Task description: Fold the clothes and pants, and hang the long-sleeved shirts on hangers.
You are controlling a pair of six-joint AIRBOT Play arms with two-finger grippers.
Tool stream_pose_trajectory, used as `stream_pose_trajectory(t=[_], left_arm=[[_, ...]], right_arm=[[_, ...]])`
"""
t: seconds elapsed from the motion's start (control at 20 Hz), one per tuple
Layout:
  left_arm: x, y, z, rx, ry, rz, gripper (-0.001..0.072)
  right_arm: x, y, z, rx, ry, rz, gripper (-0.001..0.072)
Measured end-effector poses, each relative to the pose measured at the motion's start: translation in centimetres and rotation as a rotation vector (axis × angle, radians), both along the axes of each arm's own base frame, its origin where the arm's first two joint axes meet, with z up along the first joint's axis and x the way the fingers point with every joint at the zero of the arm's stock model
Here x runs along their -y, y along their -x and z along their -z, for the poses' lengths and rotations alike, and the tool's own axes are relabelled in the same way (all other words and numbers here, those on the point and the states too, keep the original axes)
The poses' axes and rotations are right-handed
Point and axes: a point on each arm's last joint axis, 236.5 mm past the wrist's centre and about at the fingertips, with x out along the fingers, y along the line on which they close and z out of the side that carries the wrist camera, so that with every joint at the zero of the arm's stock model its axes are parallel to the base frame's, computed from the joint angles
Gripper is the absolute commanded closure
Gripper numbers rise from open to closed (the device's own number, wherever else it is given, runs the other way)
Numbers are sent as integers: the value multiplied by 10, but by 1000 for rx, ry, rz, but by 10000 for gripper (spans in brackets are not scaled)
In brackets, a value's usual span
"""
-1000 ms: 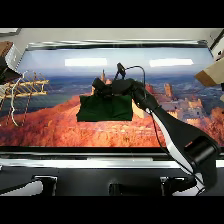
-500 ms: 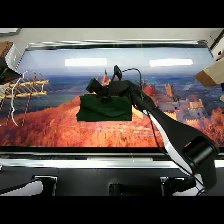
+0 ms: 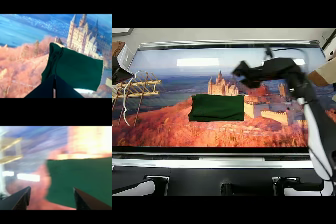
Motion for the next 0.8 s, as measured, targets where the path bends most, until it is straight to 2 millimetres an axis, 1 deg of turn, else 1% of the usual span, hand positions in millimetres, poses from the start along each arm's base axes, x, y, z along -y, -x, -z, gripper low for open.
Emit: stream_pose_trajectory(t=[0.05, 0.15, 0.2, 0.25, 0.3, 0.4, 0.55, 0.7, 0.8], left_arm=[[0, 0, 0, 0, 0, 0, 692], [0, 0, 0, 0, 0, 0, 692], [0, 0, 0, 0, 0, 0, 692], [0, 0, 0, 0, 0, 0, 692], [0, 0, 0, 0, 0, 0, 692], [0, 0, 0, 0, 0, 0, 692], [0, 0, 0, 0, 0, 0, 692], [0, 0, 0, 0, 0, 0, 692], [0, -1, 1, -3, 1, 0, 692]], right_arm=[[28, -2, 7, -17, 26, 11, 97], [71, -5, 29, -60, 54, 29, 96], [86, -5, 44, -88, 54, 30, 97], [94, -4, 58, -115, 46, 22, 97], [98, -3, 75, -144, 35, 8, 98], [95, 3, 108, -203, 3, -39, 98], [73, 14, 149, -271, -50, -126, 99], [47, 25, 178, -316, -79, -202, 103], [31, 33, 192, -339, -85, -242, 168]])
